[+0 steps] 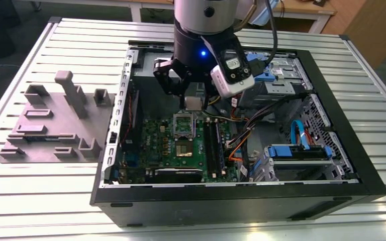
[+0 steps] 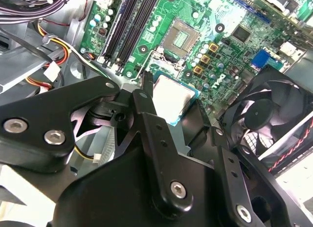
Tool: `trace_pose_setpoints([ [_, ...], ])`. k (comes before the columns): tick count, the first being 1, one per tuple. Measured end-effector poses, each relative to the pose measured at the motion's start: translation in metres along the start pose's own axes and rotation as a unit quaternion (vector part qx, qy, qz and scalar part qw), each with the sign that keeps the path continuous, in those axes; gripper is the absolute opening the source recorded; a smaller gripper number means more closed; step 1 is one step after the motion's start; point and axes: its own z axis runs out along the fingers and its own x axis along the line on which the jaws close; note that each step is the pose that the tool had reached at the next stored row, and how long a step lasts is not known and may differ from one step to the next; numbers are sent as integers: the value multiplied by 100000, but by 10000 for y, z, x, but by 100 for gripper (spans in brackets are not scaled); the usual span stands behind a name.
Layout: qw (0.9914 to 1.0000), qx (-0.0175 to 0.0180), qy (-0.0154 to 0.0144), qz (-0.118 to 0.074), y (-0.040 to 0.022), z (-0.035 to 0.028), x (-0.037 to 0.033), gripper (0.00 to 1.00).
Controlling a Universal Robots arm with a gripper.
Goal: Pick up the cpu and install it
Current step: 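Place the cpu into insertion slot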
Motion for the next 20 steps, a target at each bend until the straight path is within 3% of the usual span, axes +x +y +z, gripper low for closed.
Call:
trace_pose_setpoints([
  [20,100000,-1,1,-16,-6,121,2,47],
])
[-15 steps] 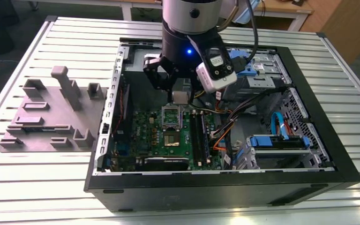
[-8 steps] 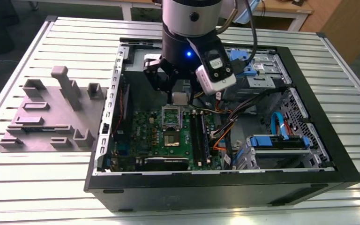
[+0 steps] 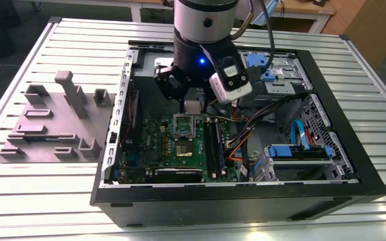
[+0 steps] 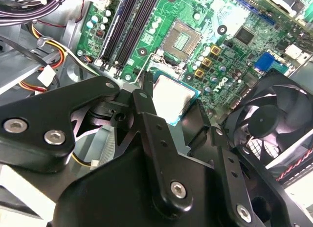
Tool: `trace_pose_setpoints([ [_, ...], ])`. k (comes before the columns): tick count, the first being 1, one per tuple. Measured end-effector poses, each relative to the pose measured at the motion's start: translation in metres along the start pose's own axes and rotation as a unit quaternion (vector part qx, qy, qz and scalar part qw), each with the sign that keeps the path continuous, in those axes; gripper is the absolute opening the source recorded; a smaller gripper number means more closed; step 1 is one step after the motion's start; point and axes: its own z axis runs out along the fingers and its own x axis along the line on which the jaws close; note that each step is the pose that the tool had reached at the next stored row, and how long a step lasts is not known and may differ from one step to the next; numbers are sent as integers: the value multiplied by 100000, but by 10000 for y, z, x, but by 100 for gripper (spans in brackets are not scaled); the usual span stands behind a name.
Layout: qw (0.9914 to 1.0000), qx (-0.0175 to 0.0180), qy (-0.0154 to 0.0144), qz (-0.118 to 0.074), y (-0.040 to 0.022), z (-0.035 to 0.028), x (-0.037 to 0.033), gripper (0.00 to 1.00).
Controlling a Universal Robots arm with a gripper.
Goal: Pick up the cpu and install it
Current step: 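Place the cpu into insertion slot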
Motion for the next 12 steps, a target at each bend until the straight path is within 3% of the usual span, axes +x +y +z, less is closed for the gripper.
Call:
trace_pose_setpoints([
  [12,100000,0,-1,-10,-5,62,1,47],
])
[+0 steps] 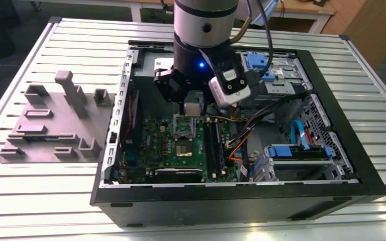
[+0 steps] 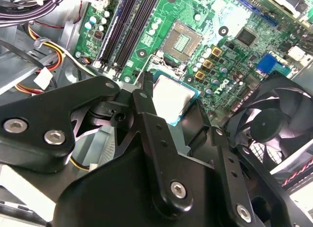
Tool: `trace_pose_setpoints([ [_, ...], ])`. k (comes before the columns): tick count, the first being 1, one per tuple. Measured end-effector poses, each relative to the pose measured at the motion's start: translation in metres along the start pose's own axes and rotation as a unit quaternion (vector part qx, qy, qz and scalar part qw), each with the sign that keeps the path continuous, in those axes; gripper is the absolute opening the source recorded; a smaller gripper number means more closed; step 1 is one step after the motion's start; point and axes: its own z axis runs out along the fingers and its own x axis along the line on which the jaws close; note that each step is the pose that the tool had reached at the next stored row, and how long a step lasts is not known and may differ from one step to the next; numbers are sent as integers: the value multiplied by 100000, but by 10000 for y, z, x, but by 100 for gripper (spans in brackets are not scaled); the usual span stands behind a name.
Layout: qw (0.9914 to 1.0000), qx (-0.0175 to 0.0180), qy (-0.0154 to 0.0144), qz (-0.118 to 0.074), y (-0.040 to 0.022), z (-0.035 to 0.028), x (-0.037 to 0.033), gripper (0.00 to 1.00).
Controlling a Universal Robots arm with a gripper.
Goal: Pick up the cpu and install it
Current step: 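Place the cpu into insertion slot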
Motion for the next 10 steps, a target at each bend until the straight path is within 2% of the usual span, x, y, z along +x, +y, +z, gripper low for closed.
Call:
trace_pose_setpoints([
  [10,100000,-3,0,-5,-3,56,1,47],
])
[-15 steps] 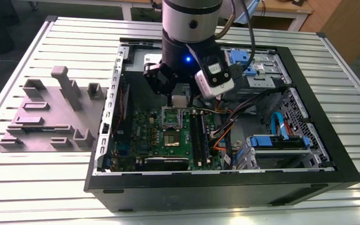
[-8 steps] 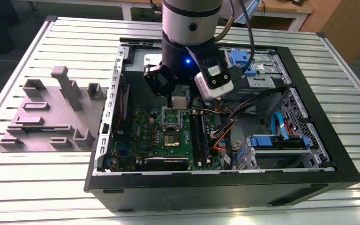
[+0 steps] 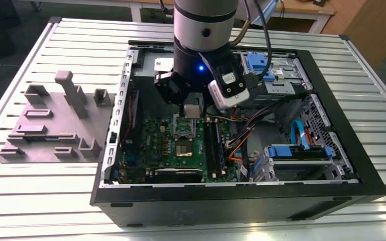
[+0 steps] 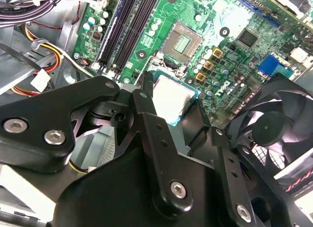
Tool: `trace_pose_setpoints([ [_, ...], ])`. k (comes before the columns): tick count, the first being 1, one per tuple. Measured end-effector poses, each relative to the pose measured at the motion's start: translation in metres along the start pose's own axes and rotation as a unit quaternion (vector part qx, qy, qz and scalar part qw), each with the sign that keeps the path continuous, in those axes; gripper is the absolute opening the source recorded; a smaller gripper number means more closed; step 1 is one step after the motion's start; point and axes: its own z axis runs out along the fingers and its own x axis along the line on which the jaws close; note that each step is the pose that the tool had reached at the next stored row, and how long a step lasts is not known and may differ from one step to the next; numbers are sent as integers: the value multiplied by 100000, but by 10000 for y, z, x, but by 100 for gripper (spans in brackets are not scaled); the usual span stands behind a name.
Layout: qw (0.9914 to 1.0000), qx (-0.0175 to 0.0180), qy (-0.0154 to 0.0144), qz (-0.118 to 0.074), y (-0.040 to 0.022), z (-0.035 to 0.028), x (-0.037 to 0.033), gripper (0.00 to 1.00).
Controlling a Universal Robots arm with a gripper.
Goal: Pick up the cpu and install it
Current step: 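Place the cpu into insertion slot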
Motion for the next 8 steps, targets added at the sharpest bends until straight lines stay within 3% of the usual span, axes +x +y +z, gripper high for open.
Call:
trace_pose_setpoints([
  [8,100000,3,2,-5,-2,40,1,47],
])
